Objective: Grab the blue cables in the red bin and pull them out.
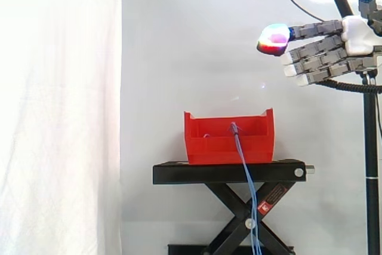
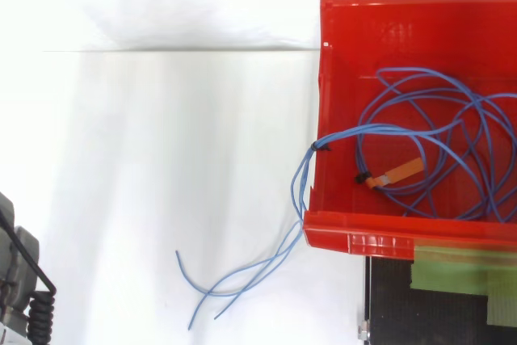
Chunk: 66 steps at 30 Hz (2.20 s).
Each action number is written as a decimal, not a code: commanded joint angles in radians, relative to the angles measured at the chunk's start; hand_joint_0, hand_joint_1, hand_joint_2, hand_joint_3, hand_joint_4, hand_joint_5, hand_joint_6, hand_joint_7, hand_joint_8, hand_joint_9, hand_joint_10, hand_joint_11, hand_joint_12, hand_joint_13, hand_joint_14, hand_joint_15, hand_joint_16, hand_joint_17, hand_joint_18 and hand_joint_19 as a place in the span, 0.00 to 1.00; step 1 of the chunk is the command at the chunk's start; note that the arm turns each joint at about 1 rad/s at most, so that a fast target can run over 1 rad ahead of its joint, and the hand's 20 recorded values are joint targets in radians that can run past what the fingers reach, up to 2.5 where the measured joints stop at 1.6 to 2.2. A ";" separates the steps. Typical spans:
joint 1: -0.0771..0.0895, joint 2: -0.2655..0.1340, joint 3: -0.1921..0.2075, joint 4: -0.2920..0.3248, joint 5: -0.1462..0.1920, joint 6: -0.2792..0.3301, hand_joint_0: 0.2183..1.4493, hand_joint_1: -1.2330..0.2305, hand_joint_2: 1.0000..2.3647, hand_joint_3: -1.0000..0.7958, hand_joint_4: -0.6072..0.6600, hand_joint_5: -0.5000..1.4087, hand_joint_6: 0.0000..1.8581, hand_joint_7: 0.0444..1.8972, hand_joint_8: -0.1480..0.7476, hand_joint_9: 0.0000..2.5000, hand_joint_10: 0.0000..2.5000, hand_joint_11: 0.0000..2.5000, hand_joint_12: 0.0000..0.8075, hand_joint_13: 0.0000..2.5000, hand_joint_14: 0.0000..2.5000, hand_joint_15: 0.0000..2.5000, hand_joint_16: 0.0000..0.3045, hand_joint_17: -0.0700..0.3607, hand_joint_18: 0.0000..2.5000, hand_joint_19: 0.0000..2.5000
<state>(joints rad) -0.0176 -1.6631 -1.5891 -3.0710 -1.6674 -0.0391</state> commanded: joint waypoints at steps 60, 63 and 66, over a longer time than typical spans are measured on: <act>-0.001 0.013 0.000 0.009 0.008 -0.055 0.37 0.29 0.00 0.00 0.60 0.41 0.00 0.08 0.44 0.13 0.00 0.00 0.44 0.09 0.00 0.04 0.19 0.46 0.03 0.05; 0.010 0.013 0.000 0.140 0.094 -0.279 0.37 0.29 0.00 0.00 0.60 0.41 0.00 0.08 0.44 0.12 0.00 0.00 0.44 0.08 0.00 0.04 0.19 0.46 0.02 0.04; 0.015 0.013 0.000 0.253 0.133 -0.523 0.36 0.28 0.00 0.00 0.60 0.41 0.00 0.08 0.44 0.11 0.00 0.00 0.45 0.07 0.00 0.04 0.19 0.46 0.01 0.04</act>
<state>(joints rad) -0.0101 -1.6509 -1.5884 -2.9866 -1.5955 -0.1689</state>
